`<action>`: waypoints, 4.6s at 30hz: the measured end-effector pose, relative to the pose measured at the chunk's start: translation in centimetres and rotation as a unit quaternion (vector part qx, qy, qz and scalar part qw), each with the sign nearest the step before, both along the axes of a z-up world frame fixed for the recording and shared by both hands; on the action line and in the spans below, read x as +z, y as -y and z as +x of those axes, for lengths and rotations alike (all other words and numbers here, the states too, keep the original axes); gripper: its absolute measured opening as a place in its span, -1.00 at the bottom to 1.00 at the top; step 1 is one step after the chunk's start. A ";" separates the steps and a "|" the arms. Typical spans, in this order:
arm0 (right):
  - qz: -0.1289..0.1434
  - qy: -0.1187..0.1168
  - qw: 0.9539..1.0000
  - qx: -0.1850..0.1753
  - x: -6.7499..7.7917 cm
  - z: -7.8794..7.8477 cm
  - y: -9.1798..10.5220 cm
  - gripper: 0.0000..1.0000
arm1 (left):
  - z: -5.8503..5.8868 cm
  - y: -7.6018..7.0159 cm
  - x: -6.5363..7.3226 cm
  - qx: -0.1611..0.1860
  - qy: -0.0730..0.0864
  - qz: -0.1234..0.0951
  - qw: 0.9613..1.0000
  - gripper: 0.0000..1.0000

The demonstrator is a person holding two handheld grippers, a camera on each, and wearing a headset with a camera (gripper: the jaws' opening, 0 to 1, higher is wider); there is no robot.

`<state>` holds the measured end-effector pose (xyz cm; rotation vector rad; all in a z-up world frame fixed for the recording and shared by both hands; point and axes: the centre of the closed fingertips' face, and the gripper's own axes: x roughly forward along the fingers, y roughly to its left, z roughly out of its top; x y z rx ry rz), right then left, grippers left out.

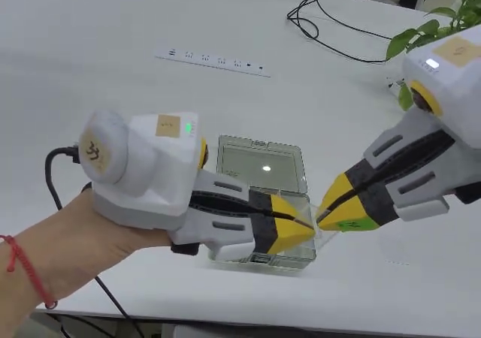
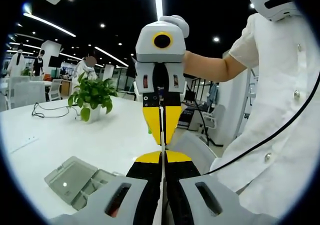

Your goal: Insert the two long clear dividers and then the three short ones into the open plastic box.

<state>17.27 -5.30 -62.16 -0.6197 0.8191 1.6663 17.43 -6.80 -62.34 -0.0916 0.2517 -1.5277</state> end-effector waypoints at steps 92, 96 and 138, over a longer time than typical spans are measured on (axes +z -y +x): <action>-0.027 0.057 0.995 -0.077 -11.0 9.5 0.0 -0.95 | 4.3 -7.6 -9.4 0.123 -0.012 0.128 0.984 1.00; -0.024 0.056 0.995 -0.083 -11.7 9.6 -0.1 -0.95 | 4.3 -7.8 -9.6 0.124 -0.017 0.130 0.984 1.00; -0.021 0.085 0.995 -0.052 -15.0 10.0 -0.4 -0.96 | 4.6 -7.6 -10.3 0.128 -0.030 0.129 0.983 1.00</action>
